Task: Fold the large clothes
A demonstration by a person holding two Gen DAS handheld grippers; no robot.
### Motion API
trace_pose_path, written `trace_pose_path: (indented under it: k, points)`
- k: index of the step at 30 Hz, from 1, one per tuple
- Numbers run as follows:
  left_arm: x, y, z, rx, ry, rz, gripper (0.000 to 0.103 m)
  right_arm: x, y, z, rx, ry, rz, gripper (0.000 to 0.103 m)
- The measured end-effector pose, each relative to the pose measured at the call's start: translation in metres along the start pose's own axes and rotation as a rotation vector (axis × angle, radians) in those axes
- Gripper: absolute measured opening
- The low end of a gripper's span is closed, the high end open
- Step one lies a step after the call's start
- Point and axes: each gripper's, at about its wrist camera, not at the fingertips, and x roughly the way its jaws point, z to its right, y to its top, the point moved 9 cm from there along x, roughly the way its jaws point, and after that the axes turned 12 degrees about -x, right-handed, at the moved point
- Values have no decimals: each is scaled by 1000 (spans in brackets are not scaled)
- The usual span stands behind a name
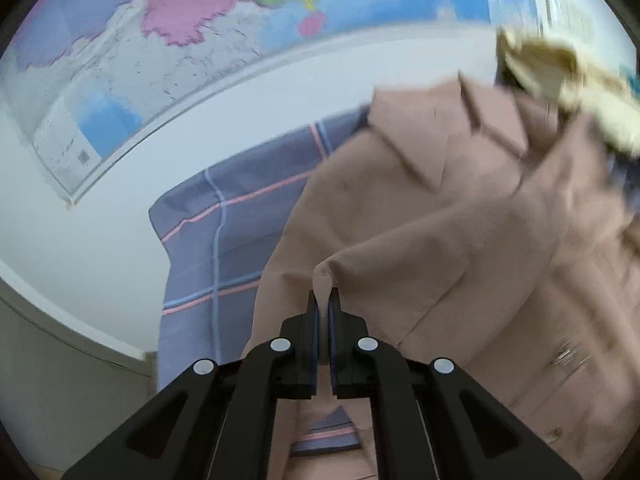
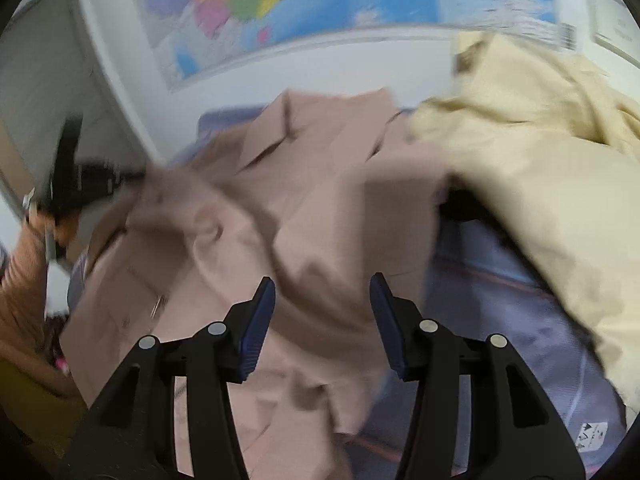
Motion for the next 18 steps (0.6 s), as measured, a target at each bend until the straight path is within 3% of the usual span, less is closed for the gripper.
trace_pose_path:
  k: [2,4,7,9,11,13,16,18]
  points:
    - [16,-15,9,86,50,-46,5,2,3,19,52,-45,-4,51]
    - [24,-25,7,101,49,-79,12,10,7,36,94,-73,-15,52]
    - [18,-27,-6,26,-28,-67,18,26,12,51,163,-58,-20,55]
    - [0,-20,-13,-33,-114,-12,39,39,14,52,197,2,-22,53]
    - [-20,-16,-11,-42,-197,45,48,46,16,48,175,21,-33,16]
    - [-37,-15,-6,-23,-230,90,56,46,20,46,136,-15,-36,6]
    - [-54,-22,15,71,-271,140,59,29,29,54,184,-20,22,5]
    - [-53,-36,34,159,-284,131,63,22,31,61,217,-22,41,5]
